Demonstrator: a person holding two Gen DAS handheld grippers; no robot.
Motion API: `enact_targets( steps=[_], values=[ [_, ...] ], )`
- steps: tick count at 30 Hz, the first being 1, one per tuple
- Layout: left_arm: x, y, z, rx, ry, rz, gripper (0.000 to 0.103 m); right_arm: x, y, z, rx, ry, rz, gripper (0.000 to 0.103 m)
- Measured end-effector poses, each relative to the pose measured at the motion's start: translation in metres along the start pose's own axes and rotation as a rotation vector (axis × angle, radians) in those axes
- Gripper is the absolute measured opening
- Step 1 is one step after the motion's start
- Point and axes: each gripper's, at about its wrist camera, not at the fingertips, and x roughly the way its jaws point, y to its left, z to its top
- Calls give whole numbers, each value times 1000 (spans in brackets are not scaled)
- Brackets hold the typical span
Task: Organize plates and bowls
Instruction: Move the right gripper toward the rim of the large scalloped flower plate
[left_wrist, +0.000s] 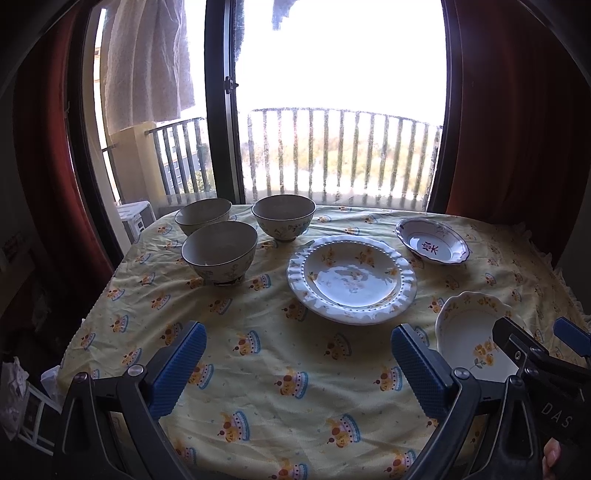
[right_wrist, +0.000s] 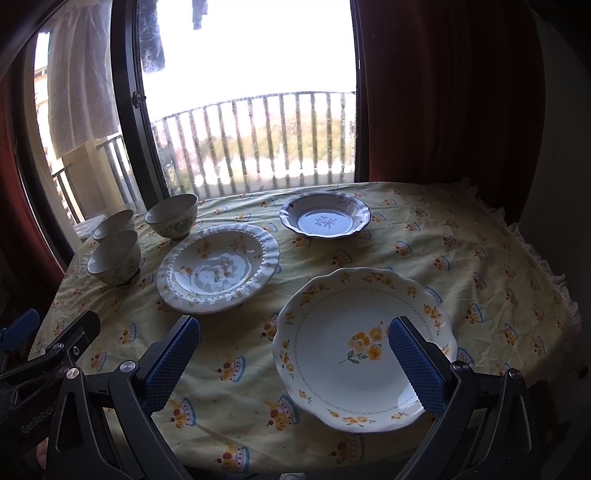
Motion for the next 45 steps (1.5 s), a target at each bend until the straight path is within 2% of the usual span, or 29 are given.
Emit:
enact_targets(
  steps=[11,14,19,24,29,33,37,45],
  values=[
    [16,26,11,18,18,-6,100,15,27,4,-3,47,-26,103],
    [21,32,19,34,18,-31,100,19,37,4,-5,74,-43,102],
    [38,34,28,70,71,-95,96,23,44,12,53,97,-80,102],
    [54,20,26,147,124,-158,95,29,44,21,62,104,-141,102],
    [65,-6,25,159,145,-191,94,39,25,22,99,126,-163,100],
    [75,-43,22,183,144,-209,90,55,-1,19,92,159,-156,96],
    [85,-82,24,155,174,-188,88,75,-39,18,73,214,-144,94],
    [108,-147,13,89,249,-100,85,105,-112,28,16,251,-95,94]
  ],
)
